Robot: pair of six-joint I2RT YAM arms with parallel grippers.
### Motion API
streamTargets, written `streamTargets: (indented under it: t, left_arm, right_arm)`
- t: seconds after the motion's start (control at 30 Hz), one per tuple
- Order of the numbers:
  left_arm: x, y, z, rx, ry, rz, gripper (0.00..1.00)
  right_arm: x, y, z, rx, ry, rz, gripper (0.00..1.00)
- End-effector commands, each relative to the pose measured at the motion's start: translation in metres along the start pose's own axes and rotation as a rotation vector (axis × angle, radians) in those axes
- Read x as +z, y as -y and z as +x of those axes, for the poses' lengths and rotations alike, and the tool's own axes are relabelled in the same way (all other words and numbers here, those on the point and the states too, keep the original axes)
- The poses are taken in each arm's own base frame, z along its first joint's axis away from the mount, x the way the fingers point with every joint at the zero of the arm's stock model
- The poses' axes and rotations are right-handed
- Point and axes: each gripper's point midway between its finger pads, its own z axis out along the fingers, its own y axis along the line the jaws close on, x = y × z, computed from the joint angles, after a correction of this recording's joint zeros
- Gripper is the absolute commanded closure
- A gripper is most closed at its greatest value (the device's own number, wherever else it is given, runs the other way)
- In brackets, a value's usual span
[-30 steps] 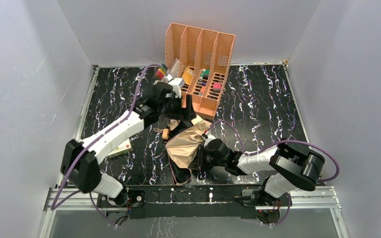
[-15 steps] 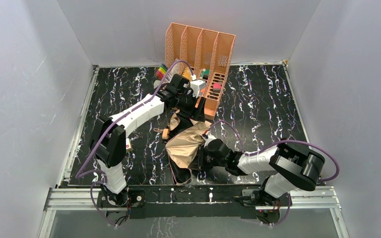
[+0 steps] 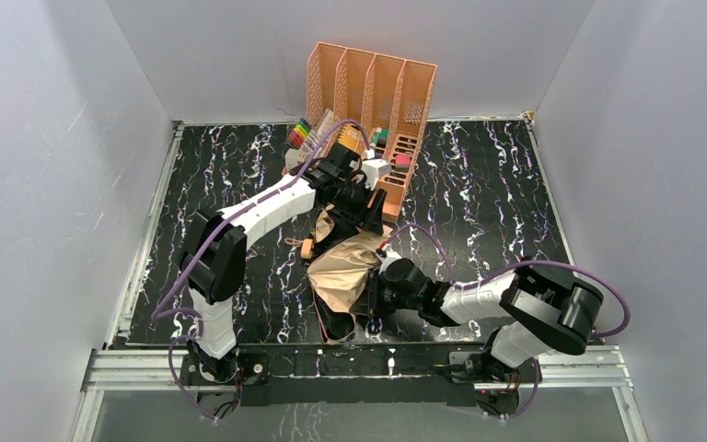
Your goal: Put away the umbrella
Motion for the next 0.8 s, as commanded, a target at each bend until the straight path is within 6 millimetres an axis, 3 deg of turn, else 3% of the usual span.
streamTargets:
  t: [0.0,0.17,0.33,0.43,0.6,0.77]
  left_arm:
    - [0.0,0.012,0.006,0.011,-0.034,0.048,0.51]
    - [0.0,0.01,0.006,0.012,-0.034,0.033,0.72]
    - [-0.014,0.009,-0.017,0.033,0.047,-0.028,1.0]
    - [-0.031,0.011,-0.034,0.044,0.125,-0.069,1.0]
    - [-0.075,0.02,-0.061,0.033,0.278,-0.121,1.0]
    - [-0.123,0.034,-0.069,0.032,0.396,-0.163,1.0]
  right_arm:
    - [-0.004,0.034,0.016,-0.012,-0.037,0.117,0.76]
    - [-0.004,0.034,0.017,-0.01,-0.04,0.119,0.76]
    - [-0.004,0.036,0.017,-0.006,-0.04,0.124,0.76]
    - [-0.004,0.037,0.018,-0.003,-0.041,0.126,0.76]
    - [-0.004,0.037,0.018,-0.004,-0.043,0.129,0.76]
    - [-0.003,0.037,0.018,-0.002,-0.045,0.132,0.76]
